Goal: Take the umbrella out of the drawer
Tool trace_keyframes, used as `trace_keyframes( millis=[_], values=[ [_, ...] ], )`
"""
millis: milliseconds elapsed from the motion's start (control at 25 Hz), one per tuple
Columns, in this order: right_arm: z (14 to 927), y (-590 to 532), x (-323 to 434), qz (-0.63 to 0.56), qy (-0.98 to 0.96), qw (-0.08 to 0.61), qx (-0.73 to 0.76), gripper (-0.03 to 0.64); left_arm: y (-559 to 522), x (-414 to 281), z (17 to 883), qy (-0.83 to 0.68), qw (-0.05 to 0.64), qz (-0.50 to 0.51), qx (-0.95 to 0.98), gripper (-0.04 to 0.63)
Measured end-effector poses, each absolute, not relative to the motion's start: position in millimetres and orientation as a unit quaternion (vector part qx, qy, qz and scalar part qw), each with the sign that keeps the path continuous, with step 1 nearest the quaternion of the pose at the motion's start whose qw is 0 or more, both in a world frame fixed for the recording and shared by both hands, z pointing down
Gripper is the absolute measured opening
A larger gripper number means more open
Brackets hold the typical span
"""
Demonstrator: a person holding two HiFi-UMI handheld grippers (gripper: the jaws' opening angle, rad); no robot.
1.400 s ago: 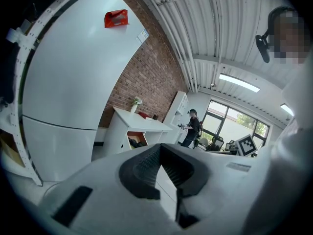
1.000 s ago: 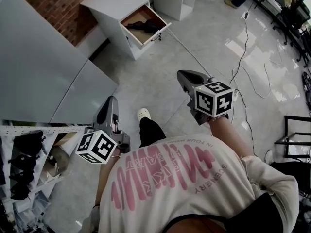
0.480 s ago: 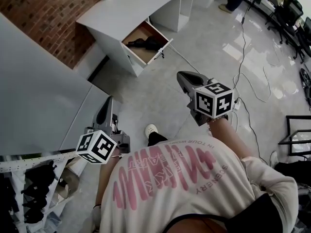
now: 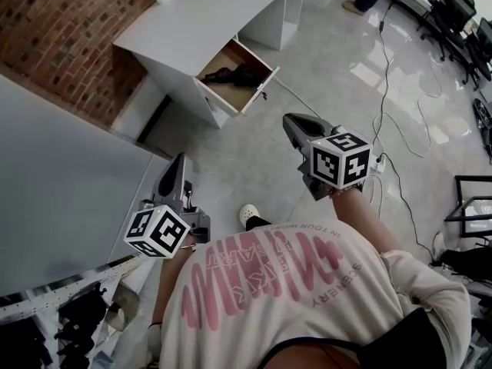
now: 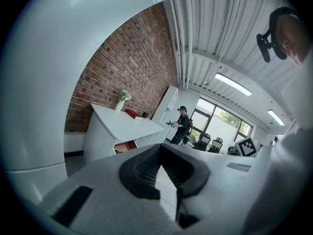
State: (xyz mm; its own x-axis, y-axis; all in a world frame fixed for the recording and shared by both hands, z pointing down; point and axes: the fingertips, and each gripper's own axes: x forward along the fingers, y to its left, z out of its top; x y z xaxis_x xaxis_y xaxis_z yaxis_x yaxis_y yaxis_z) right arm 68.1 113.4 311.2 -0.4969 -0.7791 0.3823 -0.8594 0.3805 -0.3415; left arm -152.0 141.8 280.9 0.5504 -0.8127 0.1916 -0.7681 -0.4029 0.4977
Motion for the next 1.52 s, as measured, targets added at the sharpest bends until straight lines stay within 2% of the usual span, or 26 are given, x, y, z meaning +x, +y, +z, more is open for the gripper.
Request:
trace_keyframes(
  millis=[400,680,1080,1360,1520],
  values=[
    [314,70,31,0.255,-0.821,0.08,0.504,0.014,85,-177,277,-0.448,0.269,-0.037,0.852,0.003],
    [309,51,30,0.274,-0.81,0.053,0.515,0.014,59,-178,271,-0.43,0.266,-0.039,0.862,0.003],
    [357,43,14,0.303,-0.802,0.091,0.506,0.014,63,-167,298,-0.411,0.271,-0.018,0.87,0.003],
    [392,10,-1,0.356,-0.797,0.087,0.48,0.014,47,-177,322,-0.436,0.307,-0.011,0.846,0.003],
    [409,-26,-2,0.399,-0.787,0.078,0.465,0.047,22,-185,328,-0.46,0.32,-0.011,0.828,0.003]
  ],
)
